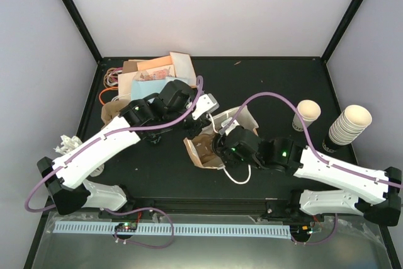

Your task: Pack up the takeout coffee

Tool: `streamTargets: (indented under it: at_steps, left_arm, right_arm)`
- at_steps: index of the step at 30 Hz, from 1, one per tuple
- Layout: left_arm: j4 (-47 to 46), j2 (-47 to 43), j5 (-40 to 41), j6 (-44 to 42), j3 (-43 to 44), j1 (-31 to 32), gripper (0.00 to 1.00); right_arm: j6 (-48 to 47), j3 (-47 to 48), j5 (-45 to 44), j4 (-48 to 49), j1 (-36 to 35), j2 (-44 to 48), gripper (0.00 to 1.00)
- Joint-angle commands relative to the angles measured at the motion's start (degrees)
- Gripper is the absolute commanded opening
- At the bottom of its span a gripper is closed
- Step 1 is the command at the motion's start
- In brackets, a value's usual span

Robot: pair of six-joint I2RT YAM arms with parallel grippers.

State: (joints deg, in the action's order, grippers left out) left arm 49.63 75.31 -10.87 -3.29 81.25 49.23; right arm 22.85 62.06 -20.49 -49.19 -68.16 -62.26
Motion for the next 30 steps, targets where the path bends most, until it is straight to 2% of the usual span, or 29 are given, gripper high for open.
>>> streamTargets:
  at_steps: [1, 9, 15, 18, 24, 30]
  left_arm:
    - [-3.73, -1.57, 1.24, -1.10, 0.20, 0.56, 0.02]
    - [-1.62, 1.60, 4.52, 6.12, 3.02, 0.75, 0.02]
    - [-1.52, 2.47, 1.37, 11.20, 2.61, 0.60, 0.01]
    - [-1.93, 2.17, 0.24, 11.37, 2.04, 0.60, 0.01]
    - [-4.01, 0.80, -1.14, 9.81, 0.35, 0.60, 0.02]
    - [-2.39, 1.58, -1.89, 9.61, 1.43, 0.67, 0.02]
  right_arm:
    - [1.61, -0.92, -2.09, 2.40, -1.95, 0.61, 0.62]
    - [8.20, -4.95, -12.71, 3.32, -7.55, 4.10, 0.61]
    - [10.19, -7.47, -15.95, 4.57, -7.69, 9.58, 0.61]
    - [7.32, -8.81, -13.68, 6.94, -7.62, 10.43, 0.61]
    - [4.78, -7.12, -8.00, 5.24, -8.04, 3.93, 0.61]
    - [2.99, -5.97, -8.86, 4.22, -10.13, 0.89, 0.61]
